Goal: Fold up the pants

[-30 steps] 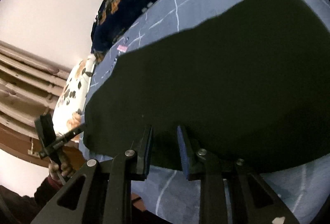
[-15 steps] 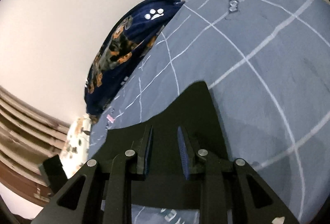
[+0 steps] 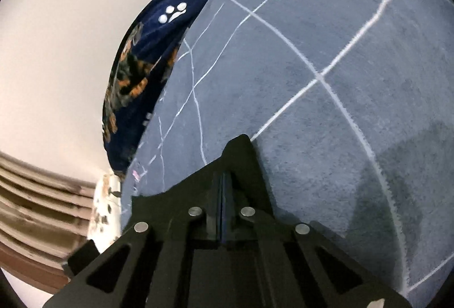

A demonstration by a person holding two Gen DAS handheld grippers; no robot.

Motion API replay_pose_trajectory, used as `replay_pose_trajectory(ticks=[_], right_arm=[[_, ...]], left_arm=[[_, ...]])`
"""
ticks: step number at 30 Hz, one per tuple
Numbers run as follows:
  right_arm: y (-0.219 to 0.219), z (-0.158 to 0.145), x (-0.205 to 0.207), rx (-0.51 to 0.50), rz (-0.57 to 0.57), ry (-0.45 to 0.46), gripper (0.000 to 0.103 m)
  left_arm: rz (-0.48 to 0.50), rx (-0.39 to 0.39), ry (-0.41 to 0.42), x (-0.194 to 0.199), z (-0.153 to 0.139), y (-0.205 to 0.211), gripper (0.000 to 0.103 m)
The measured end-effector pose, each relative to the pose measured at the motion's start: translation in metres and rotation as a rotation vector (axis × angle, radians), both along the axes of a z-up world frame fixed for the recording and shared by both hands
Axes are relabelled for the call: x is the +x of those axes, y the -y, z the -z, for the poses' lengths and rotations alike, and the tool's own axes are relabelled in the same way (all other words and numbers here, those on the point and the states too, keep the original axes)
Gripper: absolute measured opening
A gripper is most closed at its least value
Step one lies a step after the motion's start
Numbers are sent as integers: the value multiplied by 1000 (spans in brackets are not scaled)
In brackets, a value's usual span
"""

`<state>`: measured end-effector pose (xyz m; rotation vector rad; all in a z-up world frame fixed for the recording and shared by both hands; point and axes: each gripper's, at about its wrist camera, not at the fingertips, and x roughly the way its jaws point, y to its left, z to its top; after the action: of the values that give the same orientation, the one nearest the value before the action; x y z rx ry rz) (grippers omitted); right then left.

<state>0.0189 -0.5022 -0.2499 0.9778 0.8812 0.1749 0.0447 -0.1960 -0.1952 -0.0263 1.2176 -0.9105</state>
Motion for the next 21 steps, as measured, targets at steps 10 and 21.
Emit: replay_pose_trajectory(ticks=[10,21], right_arm=[[-30,-31,-56,-230,-115,65,9],[-52,-41,-95,-494,-128,8,8]], left_arm=[[-4,-9,-2,1,2,-4,21],[-20,56,103,-8,-11,-4,21]])
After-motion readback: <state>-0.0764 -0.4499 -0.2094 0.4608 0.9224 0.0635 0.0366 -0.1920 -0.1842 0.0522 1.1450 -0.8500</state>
